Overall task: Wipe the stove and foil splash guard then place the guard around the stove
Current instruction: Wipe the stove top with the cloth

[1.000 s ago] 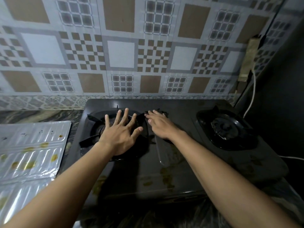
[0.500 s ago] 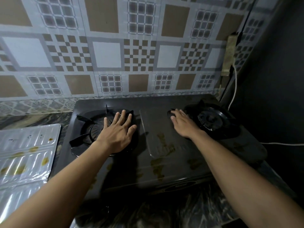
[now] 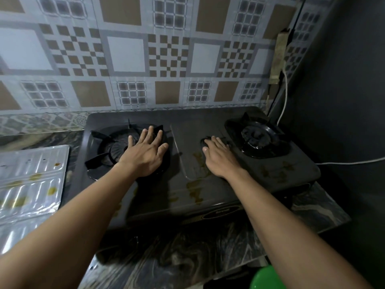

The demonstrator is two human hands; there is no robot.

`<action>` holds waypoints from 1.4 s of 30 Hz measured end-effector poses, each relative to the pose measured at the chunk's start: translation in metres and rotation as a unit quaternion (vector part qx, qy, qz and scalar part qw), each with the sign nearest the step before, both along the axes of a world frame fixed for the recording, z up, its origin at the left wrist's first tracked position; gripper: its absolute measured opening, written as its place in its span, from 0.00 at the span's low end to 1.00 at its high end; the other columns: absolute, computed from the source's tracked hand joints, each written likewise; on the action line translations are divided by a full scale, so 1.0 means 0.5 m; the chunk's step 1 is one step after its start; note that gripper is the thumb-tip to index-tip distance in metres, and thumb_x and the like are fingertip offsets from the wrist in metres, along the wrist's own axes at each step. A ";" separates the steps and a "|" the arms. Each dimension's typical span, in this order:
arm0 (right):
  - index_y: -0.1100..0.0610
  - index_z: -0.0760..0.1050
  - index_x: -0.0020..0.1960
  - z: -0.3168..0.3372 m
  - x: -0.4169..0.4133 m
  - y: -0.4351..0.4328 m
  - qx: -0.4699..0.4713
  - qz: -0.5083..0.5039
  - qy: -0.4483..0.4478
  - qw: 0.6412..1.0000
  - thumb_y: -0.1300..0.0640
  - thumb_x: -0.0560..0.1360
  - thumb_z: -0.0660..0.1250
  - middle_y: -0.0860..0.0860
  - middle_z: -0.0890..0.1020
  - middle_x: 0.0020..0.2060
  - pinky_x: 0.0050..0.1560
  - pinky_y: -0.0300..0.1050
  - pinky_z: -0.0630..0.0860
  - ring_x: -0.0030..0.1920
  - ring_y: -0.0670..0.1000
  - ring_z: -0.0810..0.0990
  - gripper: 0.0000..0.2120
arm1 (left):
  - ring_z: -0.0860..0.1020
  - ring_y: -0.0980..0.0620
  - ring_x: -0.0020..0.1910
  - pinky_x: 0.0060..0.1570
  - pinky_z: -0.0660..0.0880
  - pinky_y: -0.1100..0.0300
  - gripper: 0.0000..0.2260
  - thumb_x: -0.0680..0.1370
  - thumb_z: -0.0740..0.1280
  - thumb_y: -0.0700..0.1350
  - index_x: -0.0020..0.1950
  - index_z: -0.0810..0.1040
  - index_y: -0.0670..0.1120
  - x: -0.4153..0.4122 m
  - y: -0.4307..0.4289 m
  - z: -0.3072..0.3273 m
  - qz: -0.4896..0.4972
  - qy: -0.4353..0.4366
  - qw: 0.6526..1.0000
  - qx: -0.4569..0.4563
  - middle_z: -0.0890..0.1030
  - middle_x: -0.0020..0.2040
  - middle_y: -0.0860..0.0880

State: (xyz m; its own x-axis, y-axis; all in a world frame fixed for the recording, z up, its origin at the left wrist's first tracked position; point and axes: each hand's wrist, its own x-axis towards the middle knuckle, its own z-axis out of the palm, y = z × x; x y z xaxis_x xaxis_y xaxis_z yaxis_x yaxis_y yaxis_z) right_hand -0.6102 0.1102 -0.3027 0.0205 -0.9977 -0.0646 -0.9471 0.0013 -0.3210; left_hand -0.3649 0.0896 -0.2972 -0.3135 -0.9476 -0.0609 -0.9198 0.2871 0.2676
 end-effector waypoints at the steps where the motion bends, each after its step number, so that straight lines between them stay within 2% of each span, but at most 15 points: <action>1: 0.56 0.58 0.78 0.001 0.030 0.002 0.002 0.021 -0.008 1.000 0.50 0.85 0.48 0.55 0.54 0.80 0.77 0.56 0.46 0.80 0.54 0.50 0.23 | 0.40 0.46 0.80 0.74 0.39 0.38 0.28 0.83 0.43 0.59 0.81 0.44 0.50 0.000 -0.001 0.001 0.000 0.002 1.000 0.003 0.39 0.81 0.47; 6: 0.56 0.62 0.76 -0.010 0.144 0.079 0.011 0.114 -0.039 0.993 0.52 0.85 0.48 0.51 0.56 0.80 0.78 0.54 0.45 0.80 0.49 0.49 0.22 | 0.40 0.45 0.80 0.74 0.40 0.37 0.27 0.84 0.44 0.58 0.81 0.46 0.50 0.003 -0.002 0.001 -0.007 0.002 1.000 0.011 0.40 0.81 0.46; 11: 0.54 0.60 0.78 -0.014 0.128 0.132 0.003 0.120 -0.042 0.992 0.50 0.85 0.48 0.49 0.54 0.80 0.78 0.52 0.44 0.80 0.47 0.47 0.23 | 0.40 0.44 0.80 0.74 0.40 0.36 0.28 0.83 0.43 0.59 0.81 0.46 0.49 0.003 -0.002 -0.002 -0.007 -0.007 1.000 -0.006 0.41 0.81 0.45; 15: 0.54 0.59 0.78 -0.008 0.072 0.123 0.003 0.064 -0.045 0.997 0.50 0.85 0.48 0.51 0.55 0.80 0.77 0.53 0.45 0.80 0.49 0.49 0.23 | 0.41 0.43 0.80 0.74 0.40 0.35 0.28 0.83 0.43 0.58 0.81 0.47 0.48 -0.003 0.004 0.002 -0.020 -0.027 0.999 -0.036 0.42 0.81 0.43; 19: 0.57 0.60 0.76 -0.008 -0.012 0.101 -0.002 -0.048 -0.034 0.998 0.51 0.84 0.50 0.57 0.57 0.79 0.77 0.56 0.47 0.79 0.53 0.51 0.22 | 0.42 0.42 0.80 0.73 0.41 0.34 0.27 0.84 0.43 0.57 0.81 0.46 0.51 -0.008 0.011 0.006 -0.032 -0.031 0.999 -0.014 0.42 0.81 0.43; 21: 0.59 0.61 0.75 -0.011 -0.001 0.106 -0.002 -0.057 -0.022 0.998 0.50 0.84 0.50 0.59 0.56 0.79 0.78 0.57 0.47 0.79 0.55 0.50 0.22 | 0.42 0.42 0.80 0.73 0.42 0.34 0.26 0.84 0.43 0.58 0.81 0.44 0.53 -0.006 0.012 0.003 -0.030 -0.028 0.999 0.000 0.42 0.81 0.43; 23: 0.59 0.62 0.75 -0.010 0.040 0.123 -0.014 -0.031 -0.024 0.999 0.50 0.85 0.50 0.59 0.54 0.79 0.78 0.58 0.47 0.80 0.56 0.49 0.22 | 0.42 0.42 0.80 0.73 0.43 0.33 0.26 0.84 0.43 0.57 0.81 0.44 0.54 -0.006 0.009 0.002 -0.031 -0.028 0.999 0.000 0.42 0.81 0.42; 27: 0.58 0.64 0.76 -0.016 0.141 0.193 -0.037 0.074 -0.042 0.996 0.51 0.85 0.49 0.55 0.60 0.78 0.78 0.55 0.47 0.79 0.53 0.52 0.22 | 0.41 0.41 0.80 0.73 0.45 0.33 0.25 0.84 0.45 0.56 0.81 0.45 0.56 -0.010 0.011 0.003 -0.029 -0.030 0.999 0.004 0.41 0.81 0.40; 32: 0.59 0.72 0.70 -0.053 0.210 0.267 -0.142 0.198 -0.018 0.970 0.52 0.82 0.56 0.56 0.73 0.71 0.75 0.57 0.58 0.76 0.55 0.63 0.20 | 0.41 0.42 0.80 0.73 0.44 0.33 0.25 0.84 0.45 0.57 0.81 0.46 0.57 -0.009 0.012 0.008 -0.017 -0.021 0.999 0.020 0.40 0.81 0.40; 34: 0.58 0.74 0.68 -0.062 0.188 0.273 -0.167 0.208 -0.014 0.964 0.52 0.81 0.58 0.55 0.75 0.69 0.73 0.54 0.61 0.73 0.54 0.67 0.19 | 0.41 0.43 0.80 0.73 0.44 0.34 0.25 0.84 0.45 0.58 0.81 0.47 0.57 -0.011 0.015 0.009 -0.011 -0.019 1.000 0.021 0.40 0.81 0.41; 37: 0.56 0.75 0.67 -0.067 0.110 0.274 -0.185 0.169 -0.006 0.968 0.52 0.81 0.56 0.53 0.78 0.67 0.72 0.52 0.62 0.70 0.53 0.71 0.19 | 0.42 0.43 0.80 0.73 0.43 0.35 0.26 0.84 0.44 0.59 0.81 0.47 0.56 -0.013 0.014 0.009 -0.005 -0.025 0.999 0.022 0.41 0.81 0.41; 42: 0.56 0.73 0.69 -0.059 -0.040 0.260 -0.160 0.098 0.017 0.982 0.53 0.82 0.56 0.53 0.75 0.69 0.75 0.50 0.59 0.72 0.53 0.69 0.19 | 0.43 0.42 0.80 0.73 0.44 0.35 0.25 0.84 0.44 0.57 0.81 0.47 0.55 -0.018 0.016 0.009 -0.006 -0.040 0.999 0.014 0.41 0.81 0.40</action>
